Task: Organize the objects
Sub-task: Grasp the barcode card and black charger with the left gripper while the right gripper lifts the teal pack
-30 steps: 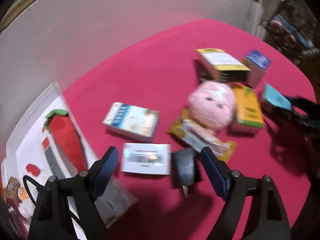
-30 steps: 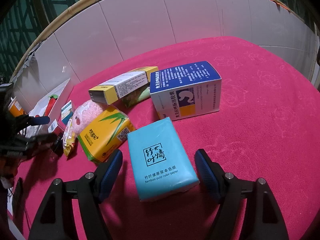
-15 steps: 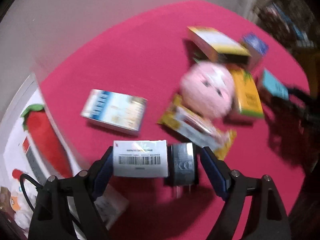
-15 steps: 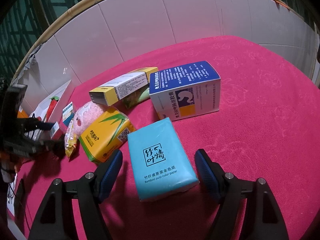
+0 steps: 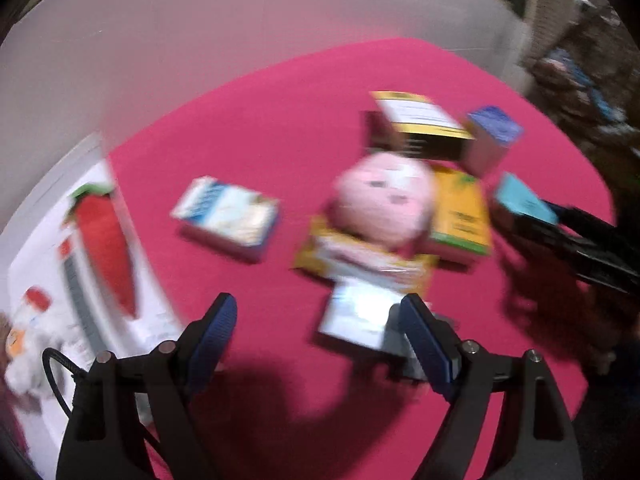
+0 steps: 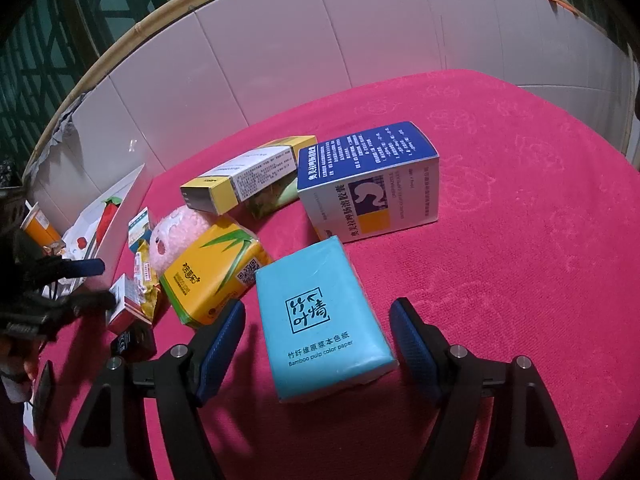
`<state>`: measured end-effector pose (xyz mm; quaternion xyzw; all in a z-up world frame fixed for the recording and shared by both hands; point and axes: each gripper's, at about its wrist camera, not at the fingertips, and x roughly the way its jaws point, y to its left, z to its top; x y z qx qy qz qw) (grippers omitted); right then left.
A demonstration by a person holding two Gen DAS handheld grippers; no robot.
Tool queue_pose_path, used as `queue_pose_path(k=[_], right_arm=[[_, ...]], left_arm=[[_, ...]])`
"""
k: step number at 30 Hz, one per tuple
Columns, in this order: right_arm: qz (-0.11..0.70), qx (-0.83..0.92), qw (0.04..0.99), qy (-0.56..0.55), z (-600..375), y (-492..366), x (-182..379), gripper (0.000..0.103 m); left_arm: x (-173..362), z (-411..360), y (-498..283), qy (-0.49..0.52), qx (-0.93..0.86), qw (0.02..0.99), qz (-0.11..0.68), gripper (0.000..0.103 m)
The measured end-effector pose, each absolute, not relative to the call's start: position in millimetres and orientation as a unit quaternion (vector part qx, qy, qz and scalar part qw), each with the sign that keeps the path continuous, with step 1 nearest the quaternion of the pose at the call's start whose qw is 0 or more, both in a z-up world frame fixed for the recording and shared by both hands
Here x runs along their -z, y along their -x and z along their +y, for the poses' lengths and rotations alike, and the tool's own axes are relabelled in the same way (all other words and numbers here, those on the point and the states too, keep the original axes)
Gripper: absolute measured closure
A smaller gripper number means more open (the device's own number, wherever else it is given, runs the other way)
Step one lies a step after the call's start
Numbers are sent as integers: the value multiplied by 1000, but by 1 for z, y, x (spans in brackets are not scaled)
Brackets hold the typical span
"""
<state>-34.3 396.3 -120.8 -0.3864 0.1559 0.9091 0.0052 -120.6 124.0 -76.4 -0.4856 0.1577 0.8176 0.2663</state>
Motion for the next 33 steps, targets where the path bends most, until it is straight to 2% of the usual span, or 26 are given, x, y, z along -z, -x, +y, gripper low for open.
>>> queue_pose_path(k=[8, 11, 15, 17, 19, 21, 26, 30, 33], right_arm=[[154, -909, 7, 388, 395, 35, 120, 23], [154, -909, 7, 387, 395, 35, 119, 23], [161, -909, 5, 385, 398, 35, 119, 25], [164, -909, 7, 384, 400, 34, 119, 28], [168, -908, 8, 383, 401, 34, 119, 30], [170, -908, 8, 382, 402, 34, 119, 30], [165, -909, 11, 384, 402, 35, 120, 30], [168, -908, 15, 383, 403, 34, 120, 40], [171, -908, 15, 382, 404, 34, 120, 41]], left_arm=[[73, 133, 100, 467, -803, 321, 182, 19], [82, 142, 94, 462, -806, 297, 222, 19], [82, 132, 102, 464, -811, 288, 210, 19], [85, 135, 101, 464, -810, 283, 223, 25], [88, 136, 96, 466, -801, 291, 237, 42], [93, 142, 94, 463, -796, 298, 250, 47], [92, 141, 98, 461, -798, 304, 243, 47], [95, 147, 111, 466, -798, 307, 227, 47], [104, 159, 114, 463, -800, 308, 225, 49]])
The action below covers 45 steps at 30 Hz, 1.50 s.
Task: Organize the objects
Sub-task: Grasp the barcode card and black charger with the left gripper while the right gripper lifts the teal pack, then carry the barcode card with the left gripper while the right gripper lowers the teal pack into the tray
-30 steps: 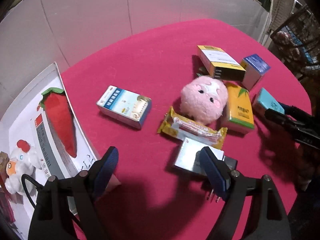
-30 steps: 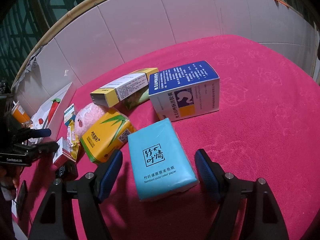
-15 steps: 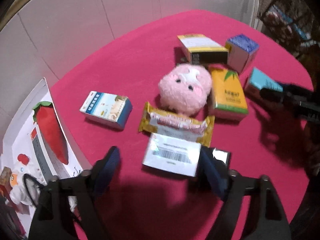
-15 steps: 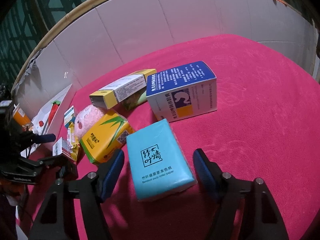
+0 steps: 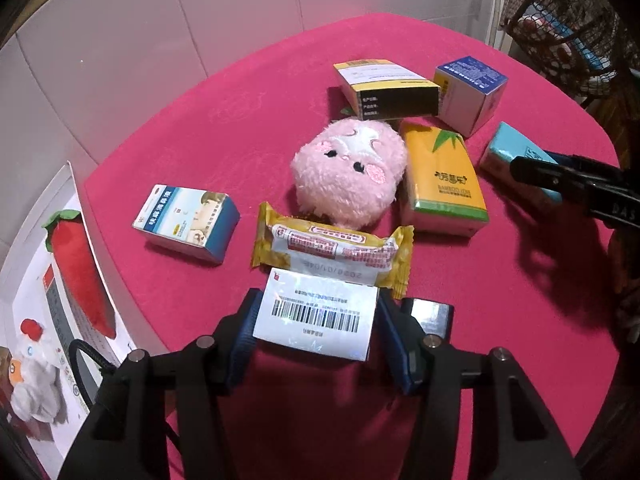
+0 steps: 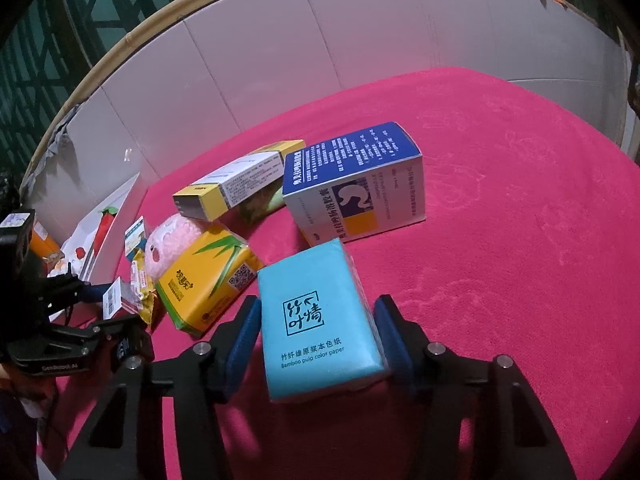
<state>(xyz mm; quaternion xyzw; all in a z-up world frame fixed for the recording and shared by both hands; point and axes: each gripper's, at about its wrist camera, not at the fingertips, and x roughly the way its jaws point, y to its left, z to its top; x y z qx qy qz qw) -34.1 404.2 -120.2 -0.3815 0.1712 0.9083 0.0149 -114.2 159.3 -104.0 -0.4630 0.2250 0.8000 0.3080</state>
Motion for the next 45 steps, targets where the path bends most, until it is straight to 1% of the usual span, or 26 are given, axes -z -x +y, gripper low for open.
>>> queue_pose_path(k=[7, 10, 13, 17, 25, 28, 40, 45], right_arm=[[162, -909, 21, 383, 401, 35, 119, 45], [158, -910, 24, 381, 399, 34, 118, 47], [138, -914, 26, 380, 390, 33, 116, 49], [99, -923, 37, 369, 373, 24, 108, 49], [98, -932, 20, 349, 351, 6, 80, 49], [94, -934, 13, 344, 342, 5, 69, 49], [62, -940, -14, 334, 297, 12, 39, 49], [62, -941, -20, 333, 283, 19, 30, 49]], left_arm=[[103, 161, 102, 447, -819, 299, 202, 50], [95, 162, 92, 428, -834, 291, 188, 50], [82, 164, 79, 400, -852, 277, 193, 50], [64, 163, 64, 369, -870, 265, 190, 50], [39, 144, 52, 328, -898, 234, 176, 50], [35, 132, 52, 321, -901, 239, 165, 50], [29, 80, 56, 312, -921, 205, 111, 50], [27, 63, 57, 309, -926, 194, 95, 50]])
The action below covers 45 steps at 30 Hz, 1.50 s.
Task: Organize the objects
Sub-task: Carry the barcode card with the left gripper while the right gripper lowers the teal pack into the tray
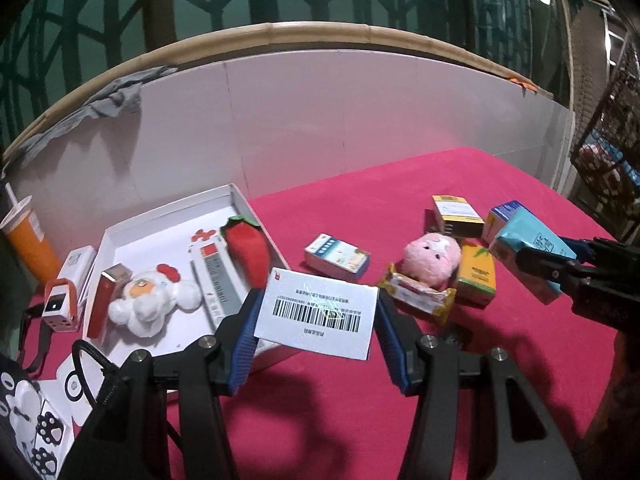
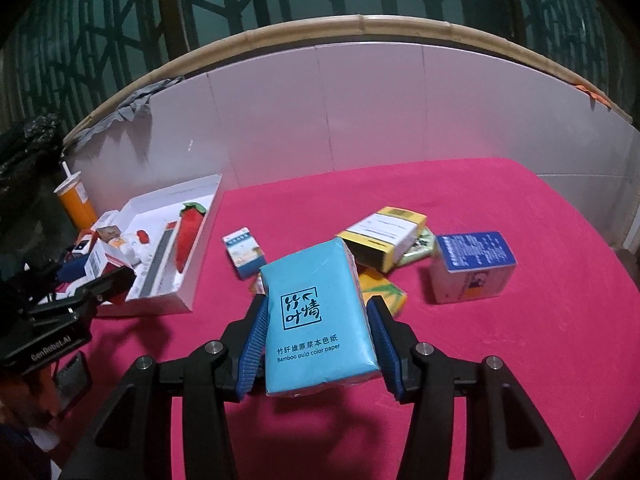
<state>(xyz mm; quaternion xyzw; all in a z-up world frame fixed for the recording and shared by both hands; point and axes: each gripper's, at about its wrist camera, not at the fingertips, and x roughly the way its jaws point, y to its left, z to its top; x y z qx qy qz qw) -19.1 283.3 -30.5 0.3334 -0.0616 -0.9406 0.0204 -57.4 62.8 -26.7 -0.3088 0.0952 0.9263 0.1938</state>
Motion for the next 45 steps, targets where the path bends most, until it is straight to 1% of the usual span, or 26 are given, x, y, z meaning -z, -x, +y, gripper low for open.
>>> queue_pose_path(k=[10, 19, 25, 28, 30, 38, 42, 45], right_arm=[[-35, 942, 54, -328, 236, 37, 5, 48], [-2, 941, 91, -325, 186, 56, -8, 48], [12, 938, 116, -325, 156, 68, -12, 48], [12, 935, 129, -331, 144, 75, -13, 48], [7, 932, 136, -335, 136, 79, -13, 48], [-4, 922, 159, -352, 110, 97, -7, 48], [-12, 914, 171, -368, 94, 111, 5, 48], [1, 909, 174, -379, 78, 122, 16, 48]], left_arm=[[20, 21, 65, 303, -937, 163, 63, 50], [7, -17, 74, 288, -948, 127, 41, 50], [-6, -37, 86, 276, -954, 113, 14, 50], [-11, -49, 99, 275, -956, 100, -7, 50], [-12, -61, 109, 282, -955, 89, -38, 49], [-4, -100, 157, 315, -942, 68, -91, 50], [1, -94, 172, 323, -943, 55, -67, 49], [2, -86, 177, 320, -945, 55, -51, 49]])
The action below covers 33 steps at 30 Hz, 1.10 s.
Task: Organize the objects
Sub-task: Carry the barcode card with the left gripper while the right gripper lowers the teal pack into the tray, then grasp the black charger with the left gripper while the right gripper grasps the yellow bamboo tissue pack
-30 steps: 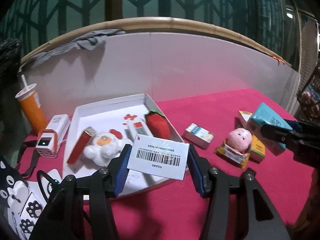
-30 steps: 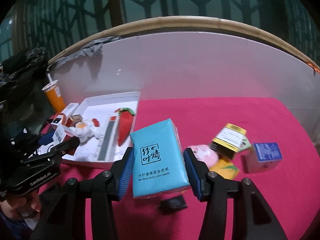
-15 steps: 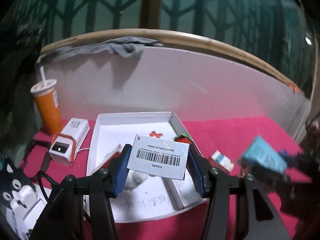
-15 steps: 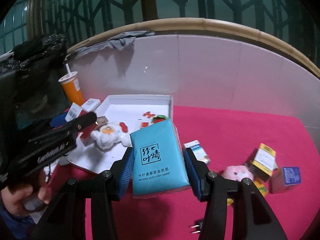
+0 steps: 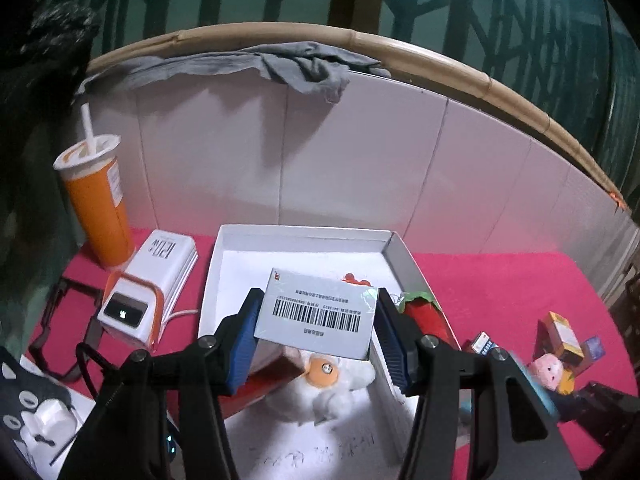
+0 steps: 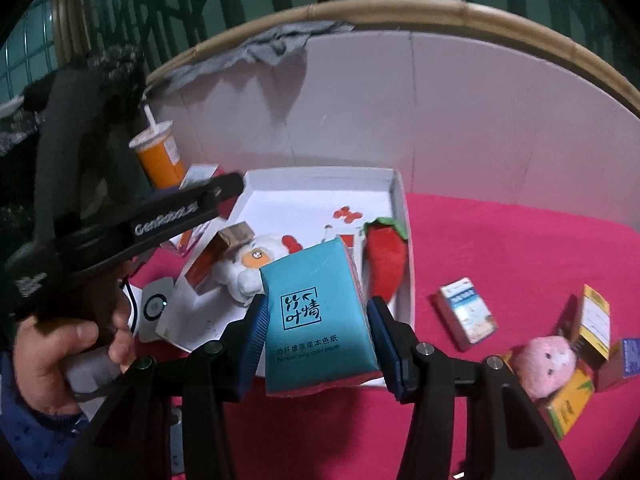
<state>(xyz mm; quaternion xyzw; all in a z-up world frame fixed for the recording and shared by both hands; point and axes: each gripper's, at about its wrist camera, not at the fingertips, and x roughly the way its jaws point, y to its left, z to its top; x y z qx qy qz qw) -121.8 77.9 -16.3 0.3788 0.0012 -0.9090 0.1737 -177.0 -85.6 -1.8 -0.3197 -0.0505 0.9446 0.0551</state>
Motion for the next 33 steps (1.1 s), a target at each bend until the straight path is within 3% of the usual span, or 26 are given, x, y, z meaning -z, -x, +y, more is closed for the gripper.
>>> queue_pose_path(k=[6, 8, 10, 12, 13, 15, 33], right_arm=[[27, 906, 162, -390, 53, 150, 42, 48], [26, 907, 160, -390, 49, 158, 47, 45], [19, 902, 165, -398, 47, 165, 55, 41], [21, 900, 165, -403, 47, 165, 59, 29], [22, 901, 168, -400, 48, 163, 60, 20], [22, 904, 169, -391, 51, 158, 59, 16], [-74, 929, 115, -344, 160, 99, 27, 13]], left_arm=[[2, -83, 187, 318, -947, 32, -43, 47], [1, -86, 186, 311, -949, 28, -47, 36], [1, -88, 185, 306, -951, 24, -48, 9], [0, -89, 183, 298, -954, 17, -44, 2], [0, -89, 182, 297, -954, 17, -42, 0], [0, -85, 180, 297, -954, 18, -35, 0], [-7, -26, 146, 291, -955, 57, 6, 0]])
